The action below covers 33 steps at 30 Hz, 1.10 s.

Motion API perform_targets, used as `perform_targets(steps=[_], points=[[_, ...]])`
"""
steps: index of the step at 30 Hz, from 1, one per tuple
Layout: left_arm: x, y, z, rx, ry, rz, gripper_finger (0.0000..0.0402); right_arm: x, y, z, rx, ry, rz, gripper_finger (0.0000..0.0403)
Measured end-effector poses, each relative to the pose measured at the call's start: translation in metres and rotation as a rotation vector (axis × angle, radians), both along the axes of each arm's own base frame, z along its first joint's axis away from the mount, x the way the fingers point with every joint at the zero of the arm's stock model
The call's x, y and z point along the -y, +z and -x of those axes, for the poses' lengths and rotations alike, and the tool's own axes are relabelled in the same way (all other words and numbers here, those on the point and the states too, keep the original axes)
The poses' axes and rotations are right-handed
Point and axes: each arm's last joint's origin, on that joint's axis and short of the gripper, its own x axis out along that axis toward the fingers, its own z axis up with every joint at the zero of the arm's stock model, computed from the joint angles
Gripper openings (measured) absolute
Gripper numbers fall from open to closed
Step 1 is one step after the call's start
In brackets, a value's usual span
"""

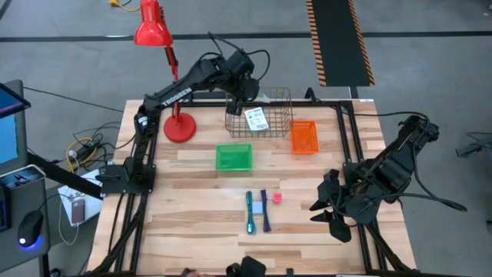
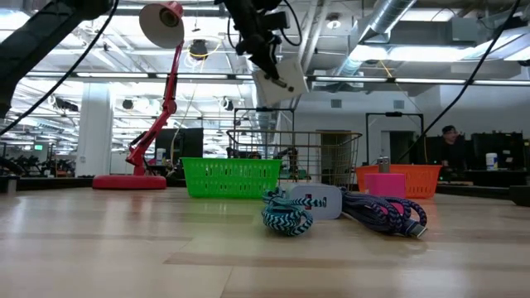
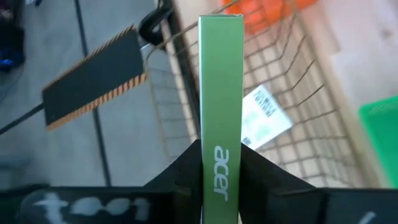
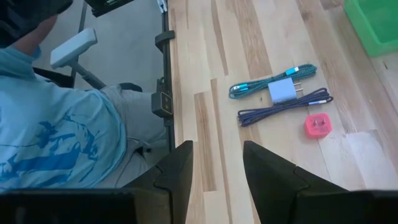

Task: Pick and place items into bin
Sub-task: Put the white card reader box into the gold wire basket

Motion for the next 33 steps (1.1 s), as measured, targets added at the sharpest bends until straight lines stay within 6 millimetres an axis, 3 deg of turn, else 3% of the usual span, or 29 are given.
perform_targets(steps=[33], points=[[0.0051, 0.0001, -0.0018, -0.002, -0.036, 0.009, 0.0069, 0.0000, 0.0000, 0.0000, 0.000, 0.000, 0.000, 0.0137]])
